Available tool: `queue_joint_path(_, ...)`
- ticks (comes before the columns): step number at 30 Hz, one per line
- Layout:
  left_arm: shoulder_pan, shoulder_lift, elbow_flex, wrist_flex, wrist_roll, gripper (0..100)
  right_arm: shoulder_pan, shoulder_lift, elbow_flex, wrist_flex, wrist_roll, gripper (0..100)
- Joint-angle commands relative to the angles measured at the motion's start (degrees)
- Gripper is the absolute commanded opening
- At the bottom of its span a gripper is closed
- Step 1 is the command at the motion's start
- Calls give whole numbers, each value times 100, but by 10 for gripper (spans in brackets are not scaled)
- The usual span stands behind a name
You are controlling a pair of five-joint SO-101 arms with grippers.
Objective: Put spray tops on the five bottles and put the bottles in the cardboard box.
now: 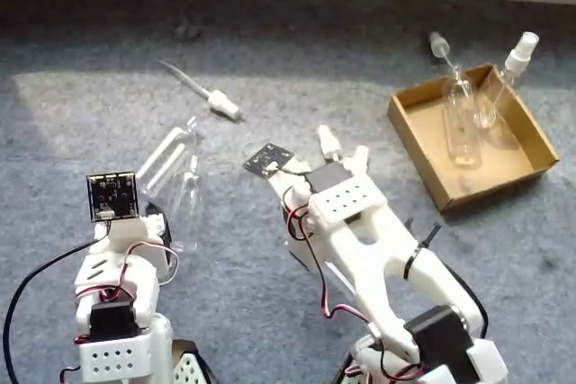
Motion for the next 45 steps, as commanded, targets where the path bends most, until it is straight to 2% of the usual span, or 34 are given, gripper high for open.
queue_joint_path(1,101,-40,-40,-114,-18,11,-75,163,-259,-268,-62,339)
queue_joint_path(6,101,-40,-40,-114,-18,11,-75,585,-259,-558,-62,334)
queue_joint_path(12,101,-40,-40,-114,-18,11,-84,840,-268,-840,-62,206)
queue_joint_path(22,101,-40,-40,-114,-18,11,-75,629,-312,-840,-62,132)
queue_joint_path(30,101,-40,-40,-114,-18,11,13,-1393,-268,-796,-62,111)
queue_joint_path(34,242,-40,-40,-97,0,11,374,-2589,-242,-734,-105,112)
queue_joint_path(38,558,-40,110,-114,0,9,875,-3644,-268,-470,-703,114)
queue_joint_path(45,963,-40,277,-281,9,7,1552,-5112,-242,-180,-1116,114)
